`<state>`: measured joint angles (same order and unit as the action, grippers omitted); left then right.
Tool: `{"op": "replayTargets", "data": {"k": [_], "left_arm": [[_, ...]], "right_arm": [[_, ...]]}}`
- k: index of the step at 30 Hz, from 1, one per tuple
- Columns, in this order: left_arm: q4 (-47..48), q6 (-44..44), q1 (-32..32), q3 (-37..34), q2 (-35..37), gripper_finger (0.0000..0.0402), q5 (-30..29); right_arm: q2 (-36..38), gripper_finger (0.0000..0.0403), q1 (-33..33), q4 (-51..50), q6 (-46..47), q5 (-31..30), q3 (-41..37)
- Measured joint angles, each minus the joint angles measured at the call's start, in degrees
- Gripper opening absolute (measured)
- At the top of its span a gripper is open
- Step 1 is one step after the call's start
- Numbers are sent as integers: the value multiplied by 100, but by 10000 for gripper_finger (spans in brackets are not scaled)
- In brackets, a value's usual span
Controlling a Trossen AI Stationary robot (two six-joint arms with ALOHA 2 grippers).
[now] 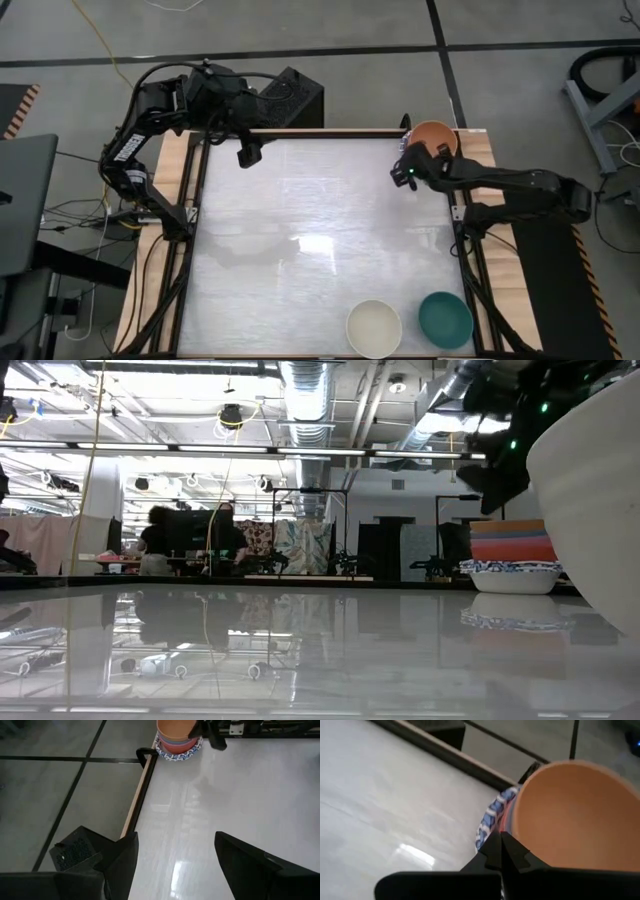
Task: Nest bowls inside each other
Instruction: Stack the brown bowl on top of the blue bowl, then stack the white bowl on top of the brown bowl
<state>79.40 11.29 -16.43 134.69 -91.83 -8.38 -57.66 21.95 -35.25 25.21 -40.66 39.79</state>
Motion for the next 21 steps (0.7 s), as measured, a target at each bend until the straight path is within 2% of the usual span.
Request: {"op": "replayTargets", "data": {"k": [3,5,11,17,21], "left_arm": [[0,-4,0,0,0,251,3],[0,-4,-2,0,0,251,27],[0,0,-1,0,0,251,122],[-2,-143,0,1,-24,251,948],[-2,-310,11,4,-185,251,1781]], "right_arm": [[330,8,-118,-246,-148,55,256],[561,8,-255,-438,-336,298,439],[1087,8,-731,-989,-468,1502,919],[1208,8,-1319,-1108,-376,2931,1106],[1195,8,-1804,-1124,-106,3352,1112]]}}
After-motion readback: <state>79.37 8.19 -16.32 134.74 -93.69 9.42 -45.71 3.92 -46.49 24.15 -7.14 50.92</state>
